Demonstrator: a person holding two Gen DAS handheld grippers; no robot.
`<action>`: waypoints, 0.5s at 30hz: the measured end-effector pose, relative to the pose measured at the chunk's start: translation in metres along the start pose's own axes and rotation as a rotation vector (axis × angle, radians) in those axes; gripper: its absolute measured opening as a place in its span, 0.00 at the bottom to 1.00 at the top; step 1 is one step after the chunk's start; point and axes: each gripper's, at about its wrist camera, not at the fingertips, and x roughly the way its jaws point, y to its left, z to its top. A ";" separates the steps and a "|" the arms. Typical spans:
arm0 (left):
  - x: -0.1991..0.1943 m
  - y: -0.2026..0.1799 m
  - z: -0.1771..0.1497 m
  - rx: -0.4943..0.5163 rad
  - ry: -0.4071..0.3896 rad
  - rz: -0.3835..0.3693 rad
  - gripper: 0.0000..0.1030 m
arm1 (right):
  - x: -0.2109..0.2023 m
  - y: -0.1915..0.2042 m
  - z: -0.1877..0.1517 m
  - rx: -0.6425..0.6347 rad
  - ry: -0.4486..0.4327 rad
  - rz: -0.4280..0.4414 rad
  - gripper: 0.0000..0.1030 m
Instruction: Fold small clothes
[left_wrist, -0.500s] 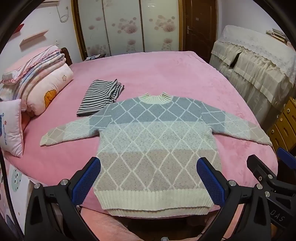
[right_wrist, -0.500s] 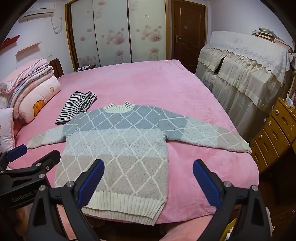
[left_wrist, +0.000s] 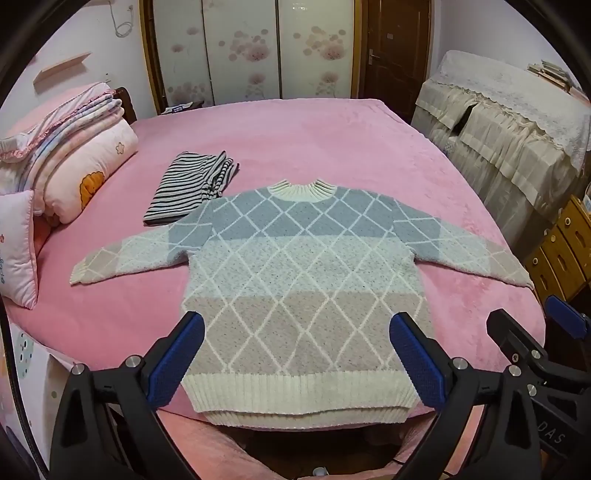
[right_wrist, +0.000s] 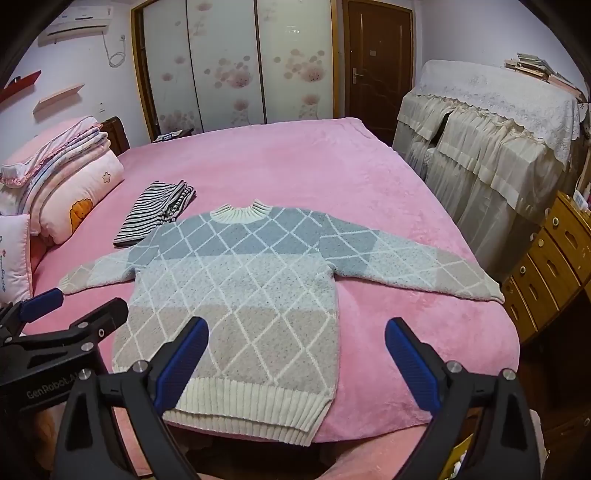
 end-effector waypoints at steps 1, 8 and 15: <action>0.000 0.000 0.000 -0.001 0.002 -0.003 0.97 | 0.001 -0.003 0.001 0.002 0.001 0.003 0.94; 0.000 0.000 -0.001 -0.006 0.007 -0.008 0.97 | 0.000 -0.005 0.000 0.002 -0.001 0.006 0.94; -0.002 0.001 -0.005 -0.009 0.001 -0.013 0.97 | 0.000 -0.003 -0.002 0.002 0.000 0.006 0.94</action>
